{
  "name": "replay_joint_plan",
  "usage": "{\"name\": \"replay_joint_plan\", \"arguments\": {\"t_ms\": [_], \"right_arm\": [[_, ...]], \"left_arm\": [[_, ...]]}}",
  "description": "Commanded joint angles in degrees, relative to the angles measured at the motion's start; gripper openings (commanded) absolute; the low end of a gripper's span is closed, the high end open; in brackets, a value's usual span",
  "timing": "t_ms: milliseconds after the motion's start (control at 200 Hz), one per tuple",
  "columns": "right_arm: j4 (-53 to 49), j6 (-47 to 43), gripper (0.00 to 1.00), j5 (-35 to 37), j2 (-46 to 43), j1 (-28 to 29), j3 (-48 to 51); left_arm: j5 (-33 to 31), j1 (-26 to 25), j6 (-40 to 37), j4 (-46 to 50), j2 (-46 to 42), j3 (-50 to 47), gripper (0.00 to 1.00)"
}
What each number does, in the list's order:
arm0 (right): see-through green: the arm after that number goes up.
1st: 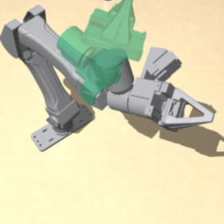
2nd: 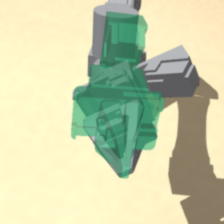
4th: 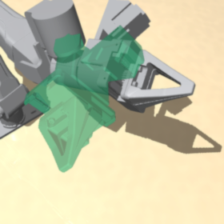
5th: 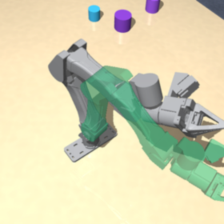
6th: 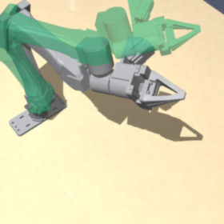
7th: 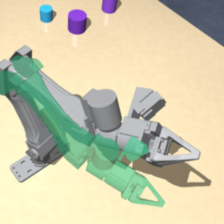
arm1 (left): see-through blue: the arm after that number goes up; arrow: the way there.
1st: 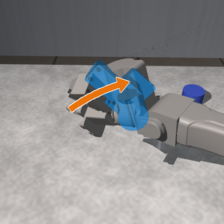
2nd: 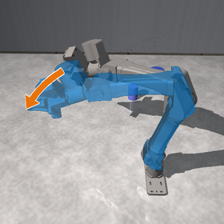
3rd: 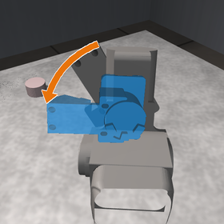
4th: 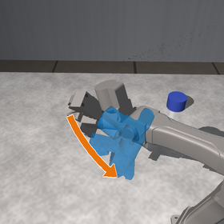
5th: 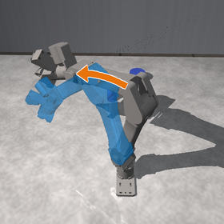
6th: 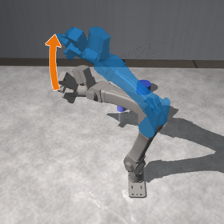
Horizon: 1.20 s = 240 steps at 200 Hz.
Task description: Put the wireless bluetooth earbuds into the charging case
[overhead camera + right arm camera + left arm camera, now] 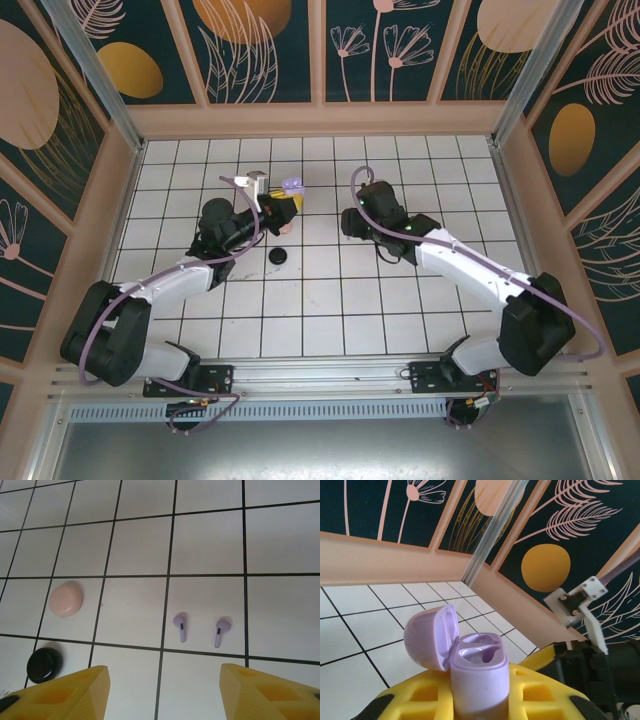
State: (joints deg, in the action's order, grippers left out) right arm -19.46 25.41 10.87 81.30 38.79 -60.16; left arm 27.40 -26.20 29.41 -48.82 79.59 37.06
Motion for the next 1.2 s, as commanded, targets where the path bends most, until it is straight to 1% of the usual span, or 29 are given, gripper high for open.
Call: {"name": "replay_joint_plan", "arguments": {"t_ms": [0, 260, 320, 360, 425, 646, 746, 851, 1196], "right_arm": [[-2.17, -1.47, 0.61, -0.42, 3.15, -1.02, -3.25], [-3.74, -3.13, 0.61, -2.90, 11.51, -4.21, -8.75], [-3.33, -3.50, 0.61, -3.85, 13.01, -4.76, -9.26], [-3.21, -3.82, 0.61, -4.18, 14.04, -5.02, -9.73], [-3.38, -4.33, 0.60, -4.60, 15.85, -5.21, -10.56], [-5.32, -6.57, 0.60, -6.29, 21.33, -5.63, -13.29], [-5.76, -7.29, 0.59, -7.21, 23.11, -5.69, -13.92], [-6.30, -8.06, 0.57, -7.98, 25.12, -5.74, -14.99], [-7.74, -10.89, 0.47, -9.76, 30.53, -5.74, -18.87]], "left_arm": [[1.70, -0.08, 0.83, -4.94, -0.21, 0.58, 0.00], [1.12, -0.04, 1.57, -7.18, -2.43, -1.75, 0.00], [0.83, -0.08, 1.92, -7.34, -2.90, -2.10, 0.02], [0.58, -0.08, 1.97, -7.34, -3.23, -2.33, 0.00], [-0.58, -0.08, 1.97, -6.64, -3.65, -2.53, 0.00], [-1.29, -0.08, -0.21, -4.79, -4.77, -3.04, 0.00], [-0.10, -0.08, -1.99, -3.63, -4.98, -3.13, 0.00], [1.25, -0.08, -2.60, -3.24, -5.17, -3.22, 0.00], [2.06, -0.08, -3.21, -1.40, -4.87, -2.78, 0.00]]}}
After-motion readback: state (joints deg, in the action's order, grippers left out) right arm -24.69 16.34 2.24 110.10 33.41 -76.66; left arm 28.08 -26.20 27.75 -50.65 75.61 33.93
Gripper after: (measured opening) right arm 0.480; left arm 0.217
